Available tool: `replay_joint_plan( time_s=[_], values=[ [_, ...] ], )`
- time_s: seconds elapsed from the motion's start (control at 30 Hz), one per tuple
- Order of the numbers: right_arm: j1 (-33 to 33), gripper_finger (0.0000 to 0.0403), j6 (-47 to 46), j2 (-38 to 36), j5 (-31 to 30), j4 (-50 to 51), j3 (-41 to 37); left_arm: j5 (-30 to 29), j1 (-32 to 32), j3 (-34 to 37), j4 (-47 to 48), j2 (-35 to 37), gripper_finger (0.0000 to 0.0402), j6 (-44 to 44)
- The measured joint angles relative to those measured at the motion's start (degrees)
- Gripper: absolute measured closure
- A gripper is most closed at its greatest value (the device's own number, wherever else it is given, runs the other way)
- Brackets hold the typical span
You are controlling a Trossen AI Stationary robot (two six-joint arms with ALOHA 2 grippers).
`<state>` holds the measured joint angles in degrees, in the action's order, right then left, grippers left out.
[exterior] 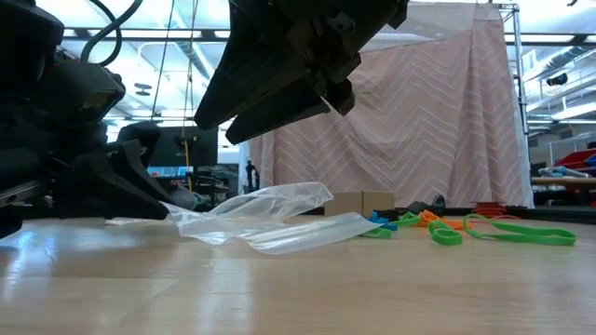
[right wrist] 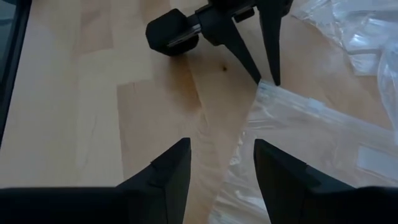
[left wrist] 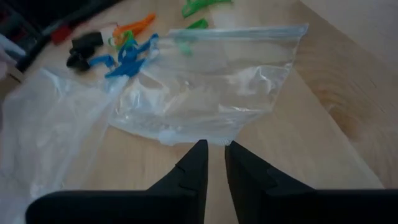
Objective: Sort rubber bands
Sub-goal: Open the transparent zip bag
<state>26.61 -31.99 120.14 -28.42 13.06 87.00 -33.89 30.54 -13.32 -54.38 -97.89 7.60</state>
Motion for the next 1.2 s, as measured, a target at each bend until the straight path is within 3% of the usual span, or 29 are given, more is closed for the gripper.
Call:
replay_joint_plan(
  time_s=[0.53, 1.2],
  values=[
    [0.0, 0.0241, 0.0, 0.0, 0.0, -0.8, 0.0, 0.6, -0.1, -2.8, -0.7, 0.0, 0.0344, 10.9],
    [0.0, 0.0241, -1.5, 0.0, 0.0, -1.0, 0.0, 7.7, -0.2, -5.3, -1.3, -0.8, 0.0344, 26.0]
  ],
)
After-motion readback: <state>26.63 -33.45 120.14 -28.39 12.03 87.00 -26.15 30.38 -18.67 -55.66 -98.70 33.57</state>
